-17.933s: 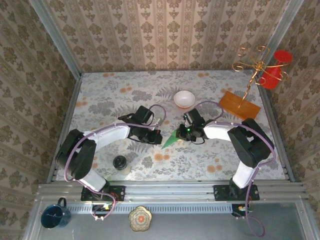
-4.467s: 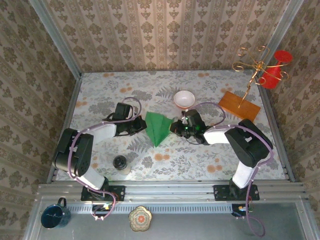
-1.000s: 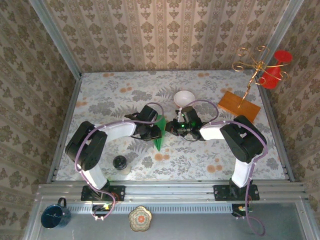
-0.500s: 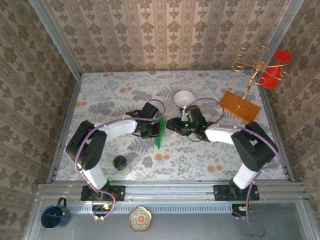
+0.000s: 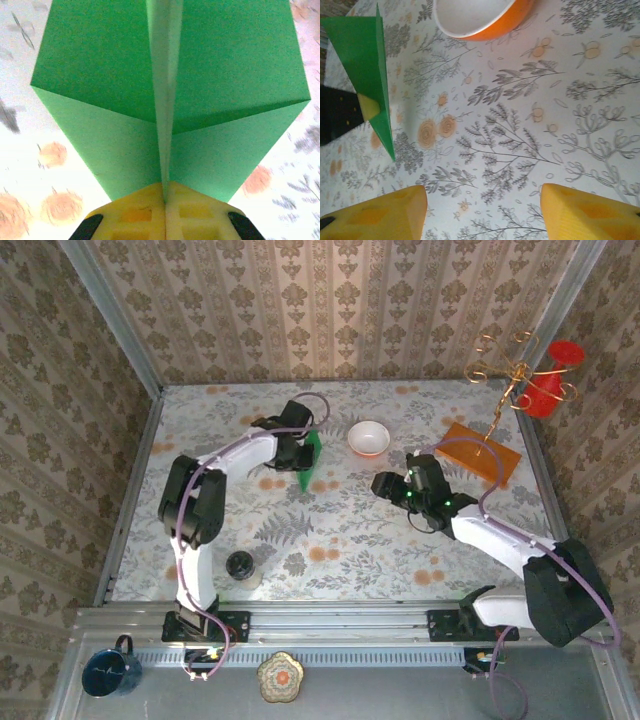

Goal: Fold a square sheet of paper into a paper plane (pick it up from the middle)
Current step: Move the paper plane to the top-center of the table.

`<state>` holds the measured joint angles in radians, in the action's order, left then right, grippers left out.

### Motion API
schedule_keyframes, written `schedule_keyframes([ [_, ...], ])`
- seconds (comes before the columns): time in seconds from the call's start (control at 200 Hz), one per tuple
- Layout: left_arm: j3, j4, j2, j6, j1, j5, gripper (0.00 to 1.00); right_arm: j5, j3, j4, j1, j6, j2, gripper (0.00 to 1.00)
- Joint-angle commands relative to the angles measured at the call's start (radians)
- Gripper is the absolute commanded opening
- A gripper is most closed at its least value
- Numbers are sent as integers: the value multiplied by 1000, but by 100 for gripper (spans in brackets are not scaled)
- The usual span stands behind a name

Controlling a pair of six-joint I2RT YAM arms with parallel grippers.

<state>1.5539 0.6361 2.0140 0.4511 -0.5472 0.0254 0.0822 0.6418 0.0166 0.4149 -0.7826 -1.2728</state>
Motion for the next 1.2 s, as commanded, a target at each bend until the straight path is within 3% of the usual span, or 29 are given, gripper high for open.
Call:
schedule_keyframes([
  [0.0,122,132,85,-112,10,-98,9,-50,-18,-60,-14,28,20,64],
  [0.34,339,227,266,-138,30,-123,12,-25,-19,-80,-52,38,24,64],
  [0.59,351,226,290,-93,38,-125,24,-18,-23,-80,-65,43,34,64],
  [1.195,349,234,359,17,39,-141,34,-16,-37,-80,-68,39,47,65],
])
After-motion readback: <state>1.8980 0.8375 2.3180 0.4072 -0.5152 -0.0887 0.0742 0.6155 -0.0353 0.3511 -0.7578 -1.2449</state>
